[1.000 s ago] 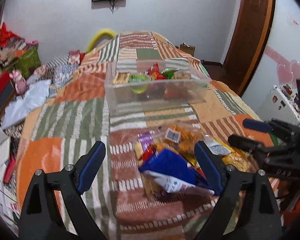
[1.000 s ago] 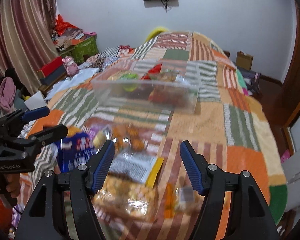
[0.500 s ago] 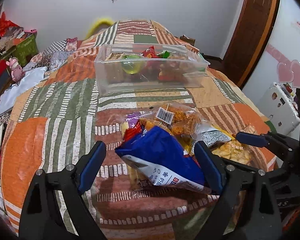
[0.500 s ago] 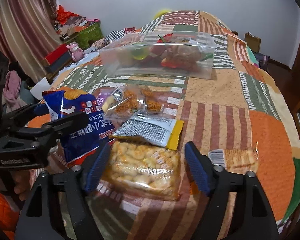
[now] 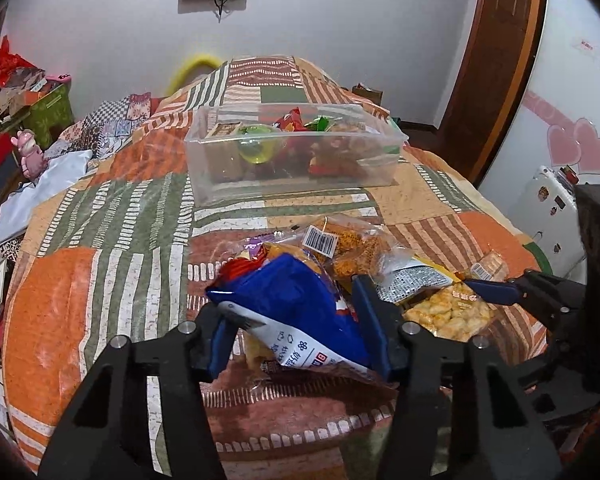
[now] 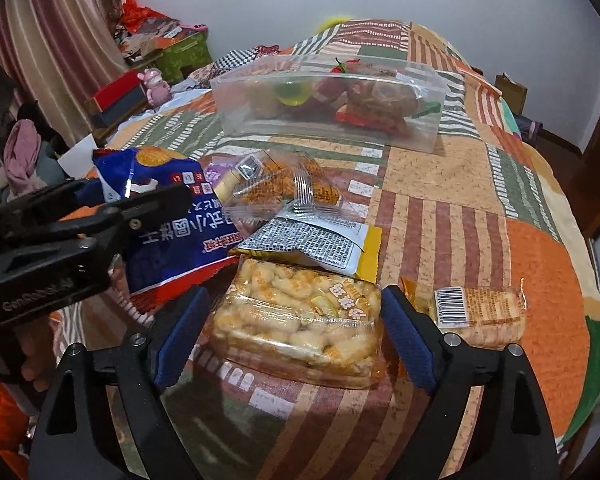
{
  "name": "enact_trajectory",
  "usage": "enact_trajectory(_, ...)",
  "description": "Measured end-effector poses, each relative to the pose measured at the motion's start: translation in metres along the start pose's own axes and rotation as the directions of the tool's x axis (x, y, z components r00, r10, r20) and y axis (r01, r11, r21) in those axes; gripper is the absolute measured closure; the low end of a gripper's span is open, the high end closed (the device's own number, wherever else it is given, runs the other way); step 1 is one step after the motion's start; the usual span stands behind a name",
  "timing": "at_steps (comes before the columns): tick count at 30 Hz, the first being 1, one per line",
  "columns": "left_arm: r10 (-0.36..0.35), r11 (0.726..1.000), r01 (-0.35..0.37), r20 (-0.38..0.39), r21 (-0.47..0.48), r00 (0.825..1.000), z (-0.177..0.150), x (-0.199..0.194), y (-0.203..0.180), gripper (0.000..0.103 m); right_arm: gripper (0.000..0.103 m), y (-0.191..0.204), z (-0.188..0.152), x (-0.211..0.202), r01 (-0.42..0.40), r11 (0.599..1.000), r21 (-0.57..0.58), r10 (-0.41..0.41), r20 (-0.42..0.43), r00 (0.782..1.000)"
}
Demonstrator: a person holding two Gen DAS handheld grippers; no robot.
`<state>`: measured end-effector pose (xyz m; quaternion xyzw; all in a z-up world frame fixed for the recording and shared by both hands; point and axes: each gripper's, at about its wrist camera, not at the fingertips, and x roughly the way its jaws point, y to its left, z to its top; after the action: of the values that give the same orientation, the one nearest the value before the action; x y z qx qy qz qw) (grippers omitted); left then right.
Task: Organize snacks
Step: 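Grasp the blue chip bag with the left gripper while the right grasps the cookie-stick bag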
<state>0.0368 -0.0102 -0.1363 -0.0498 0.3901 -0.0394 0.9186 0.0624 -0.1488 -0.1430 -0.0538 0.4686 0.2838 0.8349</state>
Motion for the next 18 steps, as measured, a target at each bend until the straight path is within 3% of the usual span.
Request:
enact_trajectory(6,-0.006,1.000,0.006,0.016,0.012,1.000,0.003,-0.006,-0.003,0.059,0.022,-0.011,-0.003,0.008,-0.053,0.997,0.055,0.054,-0.020,0.998)
enact_trajectory(18,-0.012,1.000,0.010,0.089,0.017,0.996,0.014,-0.021,-0.002,0.064,0.024,-0.021,0.005,-0.020,-0.014,0.996,0.091,0.007,0.078,0.997)
